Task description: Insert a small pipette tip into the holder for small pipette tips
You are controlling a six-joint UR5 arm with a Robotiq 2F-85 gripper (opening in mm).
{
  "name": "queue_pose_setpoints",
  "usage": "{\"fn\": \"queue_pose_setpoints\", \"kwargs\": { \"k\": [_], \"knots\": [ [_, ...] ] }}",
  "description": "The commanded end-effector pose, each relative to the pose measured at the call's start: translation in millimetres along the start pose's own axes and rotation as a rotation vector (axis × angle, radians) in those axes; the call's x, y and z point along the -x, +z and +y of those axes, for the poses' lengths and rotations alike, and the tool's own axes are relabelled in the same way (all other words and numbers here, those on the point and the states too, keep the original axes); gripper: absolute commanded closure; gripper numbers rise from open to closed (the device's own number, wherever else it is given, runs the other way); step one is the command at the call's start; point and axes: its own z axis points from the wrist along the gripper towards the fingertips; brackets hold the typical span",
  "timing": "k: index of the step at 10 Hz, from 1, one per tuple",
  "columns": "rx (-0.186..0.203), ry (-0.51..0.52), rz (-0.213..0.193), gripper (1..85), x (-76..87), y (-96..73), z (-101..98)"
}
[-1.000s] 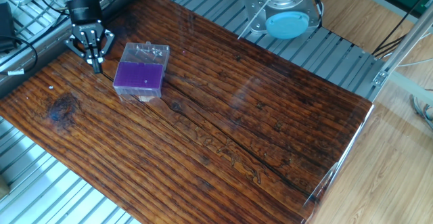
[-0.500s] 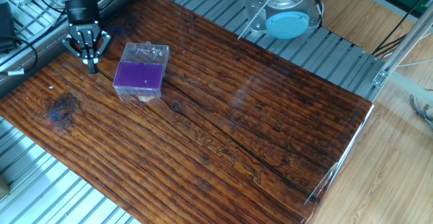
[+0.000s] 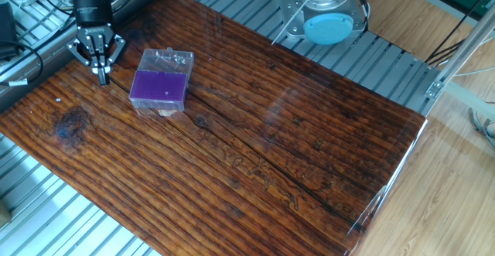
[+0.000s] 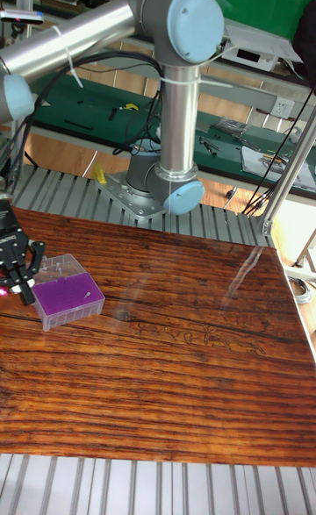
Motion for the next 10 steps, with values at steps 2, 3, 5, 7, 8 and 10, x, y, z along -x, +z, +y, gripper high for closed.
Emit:
{"fn": "queue_pose_setpoints", "kwargs": {
  "k": [2,3,5,7,8,10],
  "knots": [
    [-0.026,0.058,-0.051,75.0,37.8,25.0,18.1],
    [-0.038,0.039,-0.030,75.0,32.0,23.6,14.2],
    [-0.076,-0.032,0.029,78.7,17.3,23.1,4.6],
    [-0.028,-0.052,-0.029,77.7,32.3,23.7,17.4],
    [-0.021,-0.061,-0.041,77.7,35.2,23.7,19.2],
    [-0.011,-0.067,-0.045,77.7,36.2,23.6,21.8]
  ]
}}
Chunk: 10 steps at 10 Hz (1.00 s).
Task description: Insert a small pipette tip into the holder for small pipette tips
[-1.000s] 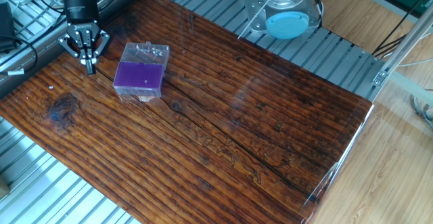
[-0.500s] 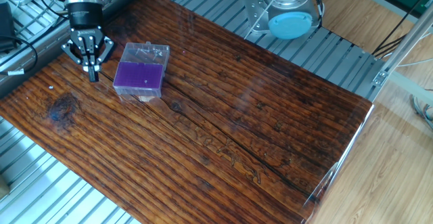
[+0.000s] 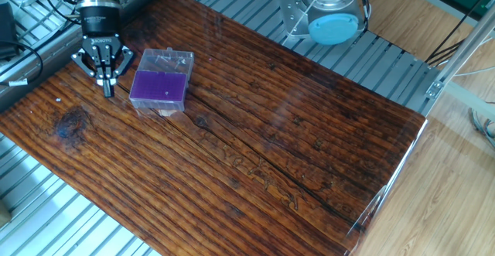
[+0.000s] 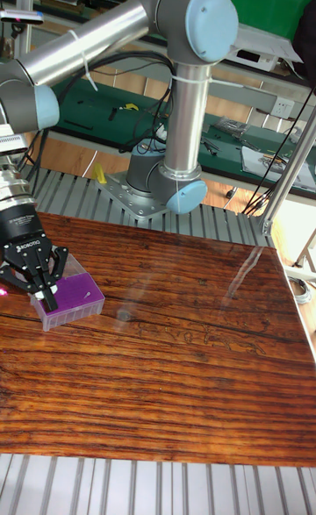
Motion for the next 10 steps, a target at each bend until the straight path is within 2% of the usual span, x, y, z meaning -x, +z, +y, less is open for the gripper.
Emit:
{"fn": "queue_pose_setpoints", "kwargs": {
  "k": [1,4,5,6,7,9,10],
  "knots": [
    [0.006,-0.015,-0.023,77.7,16.8,-1.9,2.7],
    [-0.055,0.066,0.018,77.7,63.5,6.1,16.2],
    [-0.053,0.098,0.022,77.7,72.5,7.1,22.8],
    [-0.030,0.139,0.001,77.0,81.6,8.9,33.1],
    [-0.026,0.132,-0.004,76.7,83.0,8.6,32.7],
    [-0.072,0.084,0.064,79.0,64.2,7.5,20.3],
    [-0.079,0.044,0.111,79.7,52.4,6.3,18.4]
  ]
}}
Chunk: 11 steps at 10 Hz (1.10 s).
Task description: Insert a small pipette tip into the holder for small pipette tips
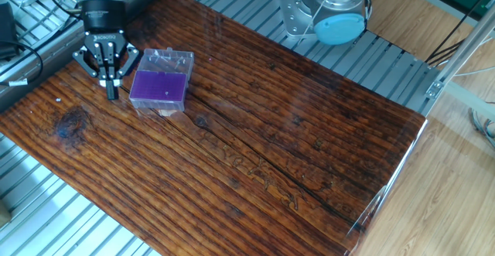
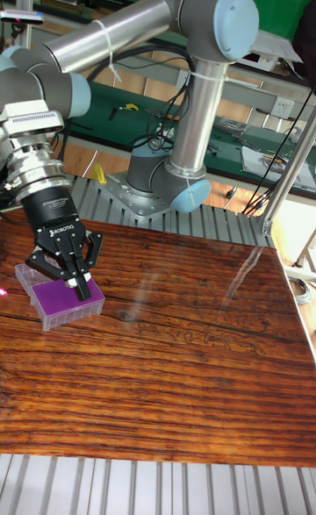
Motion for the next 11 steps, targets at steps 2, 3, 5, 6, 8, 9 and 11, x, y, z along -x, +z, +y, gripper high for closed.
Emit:
{"fn": "queue_pose_setpoints", "kwargs": {
  "k": [2,3,5,6,8,9,11],
  "knots": [
    [-0.006,-0.076,0.103,79.0,-20.2,-3.4,0.3],
    [0.015,-0.099,0.096,78.7,-18.6,-3.2,5.4],
    [0.029,-0.154,0.069,78.0,-11.9,-2.7,9.1],
    [0.016,-0.163,0.072,77.7,-12.4,-2.7,5.6],
    [-0.036,-0.094,0.155,77.3,-21.2,-2.5,2.9],
    [-0.056,-0.050,0.211,77.3,-25.8,1.1,10.2],
    [-0.093,0.014,0.177,77.3,5.7,8.4,27.0]
  ]
}}
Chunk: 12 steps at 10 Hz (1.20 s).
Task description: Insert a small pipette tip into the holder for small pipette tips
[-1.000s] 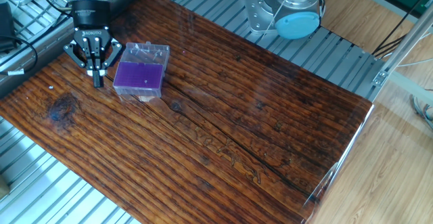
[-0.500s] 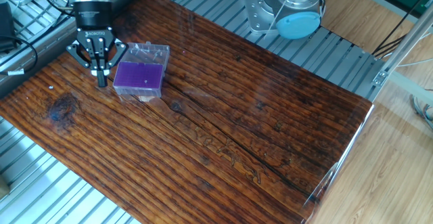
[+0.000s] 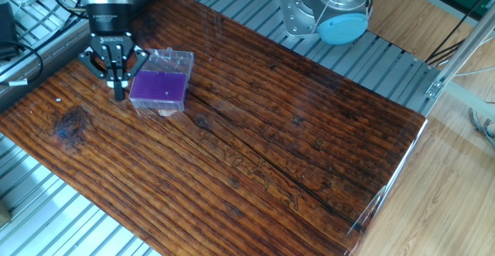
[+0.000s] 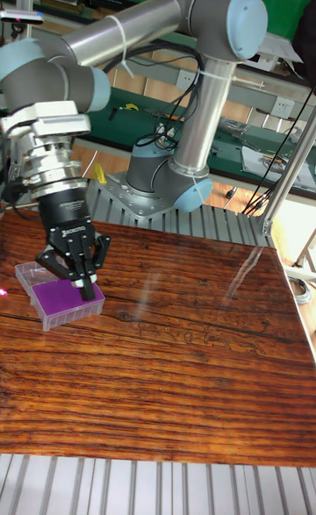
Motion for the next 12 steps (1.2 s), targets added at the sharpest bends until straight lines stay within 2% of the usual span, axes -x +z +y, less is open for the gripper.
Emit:
{"fn": "queue_pose_setpoints", "kwargs": {
  "k": [1,2,3,4,6,7,8,9,10,11,12],
  "knots": [
    [-0.031,0.115,-0.010,77.7,30.4,-0.2,18.5],
    [-0.011,0.144,0.026,77.7,24.0,-1.0,26.5],
    [-0.023,0.145,0.114,77.7,8.5,0.1,29.5],
    [-0.042,0.140,0.152,77.7,6.7,7.0,30.1],
    [-0.011,0.135,0.215,77.3,-2.5,27.5,37.6],
    [-0.021,0.132,0.272,77.3,-17.2,30.0,35.2],
    [-0.042,0.129,0.275,78.0,-19.9,34.2,30.2],
    [-0.045,0.136,0.276,79.0,-24.4,41.6,29.2],
    [-0.021,0.168,0.318,79.7,-37.9,43.8,38.9],
    [-0.001,0.175,0.393,80.3,-55.9,36.5,45.7],
    [-0.007,0.181,0.433,80.7,-66.2,31.7,45.0]
  ]
}}
